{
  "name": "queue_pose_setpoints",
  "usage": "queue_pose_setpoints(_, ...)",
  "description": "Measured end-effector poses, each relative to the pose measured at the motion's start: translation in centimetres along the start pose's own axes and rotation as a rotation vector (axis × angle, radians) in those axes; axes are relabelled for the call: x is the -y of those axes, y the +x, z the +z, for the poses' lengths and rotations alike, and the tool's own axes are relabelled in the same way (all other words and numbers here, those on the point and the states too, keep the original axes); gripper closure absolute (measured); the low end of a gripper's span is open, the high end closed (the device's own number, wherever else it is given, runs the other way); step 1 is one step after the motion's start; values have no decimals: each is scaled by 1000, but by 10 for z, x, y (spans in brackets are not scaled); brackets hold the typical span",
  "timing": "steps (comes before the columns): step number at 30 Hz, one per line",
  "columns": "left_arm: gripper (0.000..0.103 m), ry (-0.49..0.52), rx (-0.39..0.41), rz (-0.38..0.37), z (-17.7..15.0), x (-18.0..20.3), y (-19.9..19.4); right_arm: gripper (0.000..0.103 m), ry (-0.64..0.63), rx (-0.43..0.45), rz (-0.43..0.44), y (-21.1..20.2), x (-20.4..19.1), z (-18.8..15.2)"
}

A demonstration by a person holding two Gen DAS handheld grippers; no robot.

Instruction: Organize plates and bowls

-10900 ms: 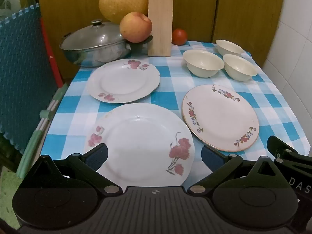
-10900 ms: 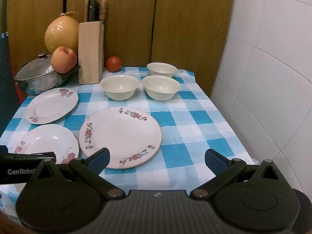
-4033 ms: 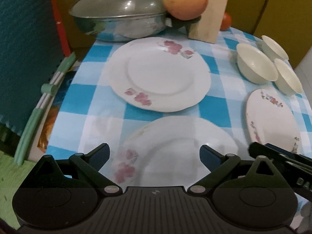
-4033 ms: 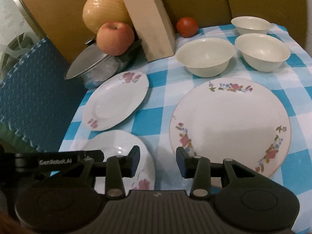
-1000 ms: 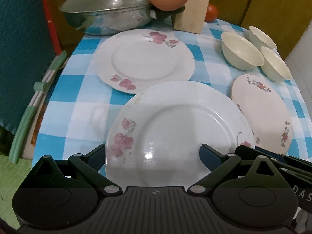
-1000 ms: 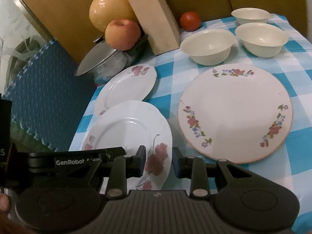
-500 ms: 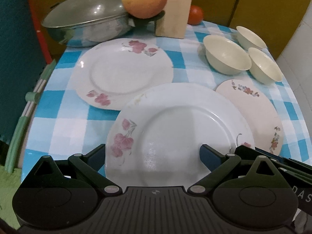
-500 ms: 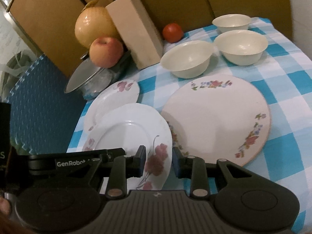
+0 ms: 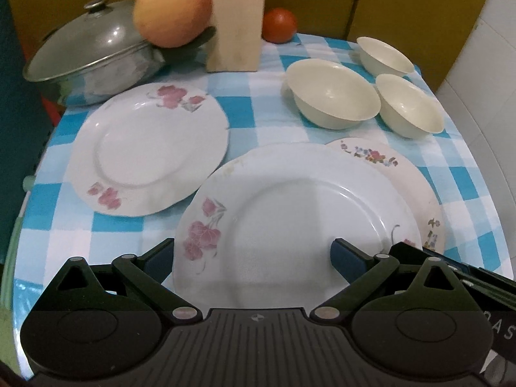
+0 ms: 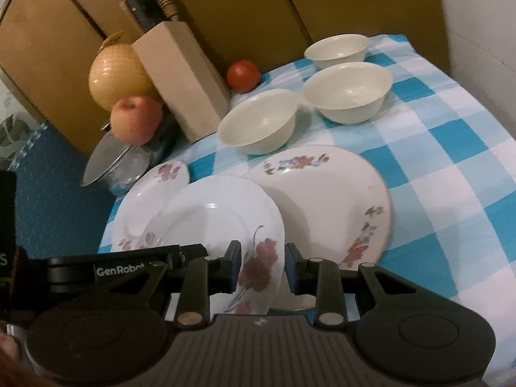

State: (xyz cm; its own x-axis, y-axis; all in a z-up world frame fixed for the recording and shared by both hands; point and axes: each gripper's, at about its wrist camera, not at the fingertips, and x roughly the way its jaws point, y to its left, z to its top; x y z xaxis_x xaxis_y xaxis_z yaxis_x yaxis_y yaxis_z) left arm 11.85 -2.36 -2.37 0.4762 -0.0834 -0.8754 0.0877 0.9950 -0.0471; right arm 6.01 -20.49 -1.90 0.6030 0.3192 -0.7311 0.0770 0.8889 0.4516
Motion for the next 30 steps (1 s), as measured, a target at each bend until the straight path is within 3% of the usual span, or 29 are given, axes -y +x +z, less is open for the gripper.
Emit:
queue_pose_setpoints(15, 2, 73, -7, -25, 19, 46, 27, 74, 80, 44, -97, 1, 37, 16)
queue_pose_setpoints(30, 5, 81, -17, -28, 32, 66, 49, 75, 106, 79, -162, 14, 53, 27)
